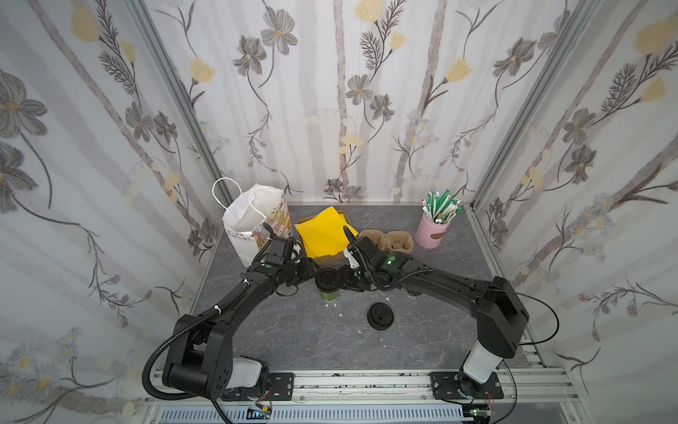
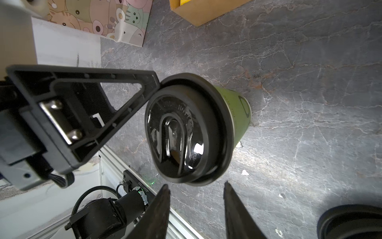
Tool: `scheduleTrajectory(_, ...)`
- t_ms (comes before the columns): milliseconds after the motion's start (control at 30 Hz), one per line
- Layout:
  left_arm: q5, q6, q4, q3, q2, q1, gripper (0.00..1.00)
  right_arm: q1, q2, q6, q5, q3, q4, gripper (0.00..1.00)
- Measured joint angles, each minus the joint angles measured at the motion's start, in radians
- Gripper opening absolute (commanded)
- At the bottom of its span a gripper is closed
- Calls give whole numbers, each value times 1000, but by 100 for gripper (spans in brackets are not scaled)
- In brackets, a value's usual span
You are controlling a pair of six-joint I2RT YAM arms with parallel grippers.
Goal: Pack a coffee takeout order
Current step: Close the lid on the coffee cup.
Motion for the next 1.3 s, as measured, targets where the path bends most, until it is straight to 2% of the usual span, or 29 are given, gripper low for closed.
scheduleTrajectory(333, 21, 1, 40, -27, 0, 1, 54, -1, 3, 0, -5, -16, 4, 35)
scheduleTrajectory(633, 6, -10, 20, -63, -32, -1, 54, -1, 18, -1, -11, -21, 6, 35)
scheduleTrajectory(1300, 35, -5, 12, -53, -35, -2, 54, -24, -84, 0, 28, -118, 32, 35)
